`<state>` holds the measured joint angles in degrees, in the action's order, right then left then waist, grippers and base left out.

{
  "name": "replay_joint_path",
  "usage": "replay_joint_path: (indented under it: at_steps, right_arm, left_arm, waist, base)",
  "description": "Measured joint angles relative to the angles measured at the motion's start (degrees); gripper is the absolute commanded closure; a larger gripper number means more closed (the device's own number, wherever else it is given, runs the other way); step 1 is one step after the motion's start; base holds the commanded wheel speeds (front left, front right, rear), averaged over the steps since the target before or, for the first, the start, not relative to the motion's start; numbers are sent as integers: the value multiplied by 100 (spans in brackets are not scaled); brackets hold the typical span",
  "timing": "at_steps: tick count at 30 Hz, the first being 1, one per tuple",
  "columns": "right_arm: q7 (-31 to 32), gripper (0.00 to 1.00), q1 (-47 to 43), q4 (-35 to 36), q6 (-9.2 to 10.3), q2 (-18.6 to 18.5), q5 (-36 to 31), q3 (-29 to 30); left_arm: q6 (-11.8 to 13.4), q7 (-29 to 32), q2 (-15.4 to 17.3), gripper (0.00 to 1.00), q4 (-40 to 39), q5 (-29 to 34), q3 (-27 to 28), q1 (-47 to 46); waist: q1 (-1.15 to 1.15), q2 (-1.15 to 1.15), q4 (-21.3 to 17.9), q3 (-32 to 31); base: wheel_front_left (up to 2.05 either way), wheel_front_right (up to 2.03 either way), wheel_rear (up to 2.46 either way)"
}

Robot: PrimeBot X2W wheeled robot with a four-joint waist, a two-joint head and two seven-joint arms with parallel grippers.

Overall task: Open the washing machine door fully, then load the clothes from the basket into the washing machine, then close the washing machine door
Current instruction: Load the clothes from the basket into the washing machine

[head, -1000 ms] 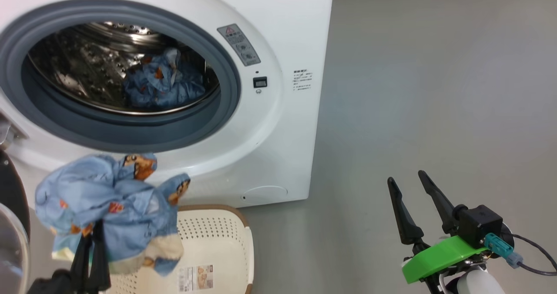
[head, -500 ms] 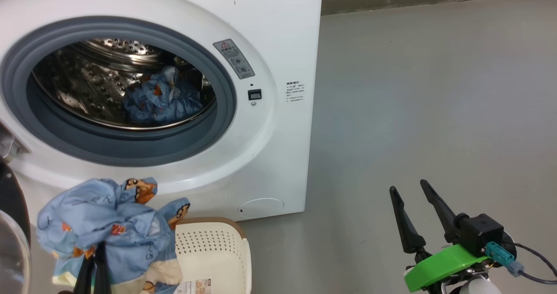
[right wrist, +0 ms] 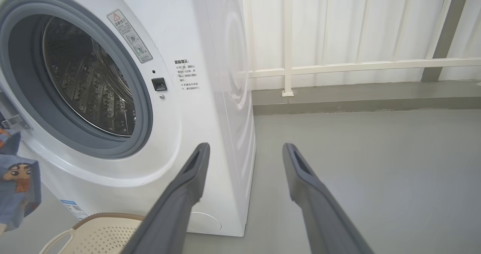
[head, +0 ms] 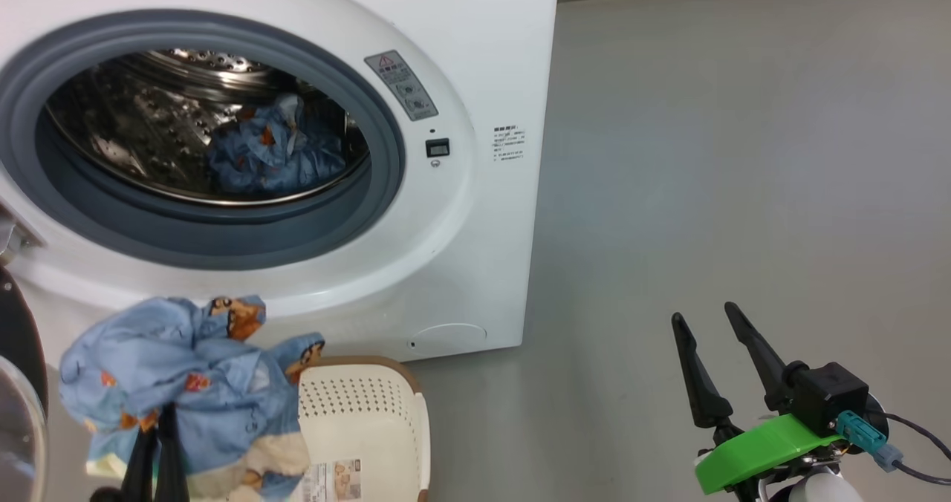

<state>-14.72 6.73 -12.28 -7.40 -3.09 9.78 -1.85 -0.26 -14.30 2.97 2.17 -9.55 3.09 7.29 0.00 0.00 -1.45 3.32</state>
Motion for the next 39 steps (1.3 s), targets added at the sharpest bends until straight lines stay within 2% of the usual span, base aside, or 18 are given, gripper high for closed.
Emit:
replay_joint_path:
  at_steps: [5,10,21,30,39]
  right_arm:
    - [0,0,4,32,0,1,38,11]
    - [0,0,48,46,0,1,41,-2]
    - [0,0,300,149,0,0,47,-23]
    - [-1,0,665,272,0,-1,97,-109]
    - [-1,0,1017,352,0,-5,105,-176]
  left_arm:
    - [-10,0,-19,100,69,0,38,-399]
    - [-197,-1,-9,100,191,101,55,-932]
    - [-363,-19,115,100,744,138,172,-2334]
    - [-503,-23,468,100,1515,143,188,-3768]
    - [-530,-24,738,100,2342,57,292,-5074]
  waist:
    - [0,0,-4,160]
    - [0,0,-29,399]
    - [0,0,-159,1087]
    - [0,0,-331,1832]
    - [0,0,-468,2533]
  base:
    - [0,0,0]
    - [0,0,0]
    - [0,0,0]
    - [0,0,0]
    - [0,0,0]
